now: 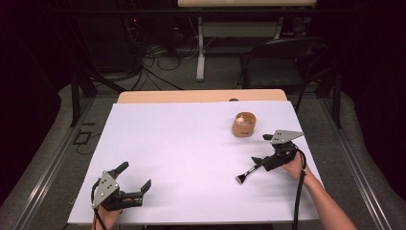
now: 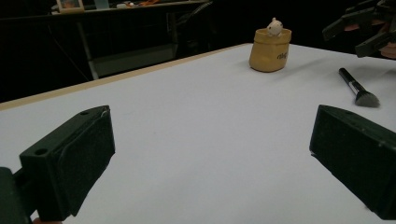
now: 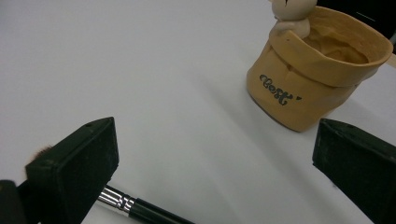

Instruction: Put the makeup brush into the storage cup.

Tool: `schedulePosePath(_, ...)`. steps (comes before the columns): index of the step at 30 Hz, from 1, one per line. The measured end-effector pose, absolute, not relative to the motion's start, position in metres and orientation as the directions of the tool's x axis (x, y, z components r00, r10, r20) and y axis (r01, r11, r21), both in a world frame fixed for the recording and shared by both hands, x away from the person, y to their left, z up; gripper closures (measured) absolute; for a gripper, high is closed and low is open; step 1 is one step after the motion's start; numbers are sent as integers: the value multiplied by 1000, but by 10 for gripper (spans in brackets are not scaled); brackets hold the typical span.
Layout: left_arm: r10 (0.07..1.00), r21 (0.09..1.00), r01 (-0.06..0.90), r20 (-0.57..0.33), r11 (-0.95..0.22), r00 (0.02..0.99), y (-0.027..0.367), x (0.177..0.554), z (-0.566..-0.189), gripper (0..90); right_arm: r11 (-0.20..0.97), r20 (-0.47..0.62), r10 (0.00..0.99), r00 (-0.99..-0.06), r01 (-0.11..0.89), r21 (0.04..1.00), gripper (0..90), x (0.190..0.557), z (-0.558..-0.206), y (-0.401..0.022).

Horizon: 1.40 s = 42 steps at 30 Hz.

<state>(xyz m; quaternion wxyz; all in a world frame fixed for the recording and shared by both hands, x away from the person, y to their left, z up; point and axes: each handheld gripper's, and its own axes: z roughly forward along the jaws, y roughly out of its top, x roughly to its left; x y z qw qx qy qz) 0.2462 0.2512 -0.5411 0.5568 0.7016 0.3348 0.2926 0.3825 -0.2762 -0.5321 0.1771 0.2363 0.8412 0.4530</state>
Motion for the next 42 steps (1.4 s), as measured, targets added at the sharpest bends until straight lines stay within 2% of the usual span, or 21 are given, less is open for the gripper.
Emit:
schedulePosePath(13, 796, 977, 143, 38, -155, 604, 251, 246, -541, 1, 487, -91, 544, -834, 225, 844, 1, 387, -526, -274)
schedulePosePath(29, 799, 979, 143, 34, -148, 600, 252, 246, -541, 1, 571, -118, 455, -883, 188, 799, 0, 392, -512, -268)
schedulePosePath(36, 797, 979, 143, 31, -146, 603, 252, 246, -541, 1, 647, -126, 384, -915, 169, 744, 0, 392, -509, -265)
schedulePosePath(38, 799, 979, 145, 29, -144, 601, 252, 246, -541, 1, 716, -149, 334, -931, 148, 682, 0, 394, -508, -259)
schedulePosePath(42, 799, 980, 143, 27, -141, 601, 253, 246, -541, 1, 771, -174, 290, -941, 122, 625, 0, 394, -507, -254)
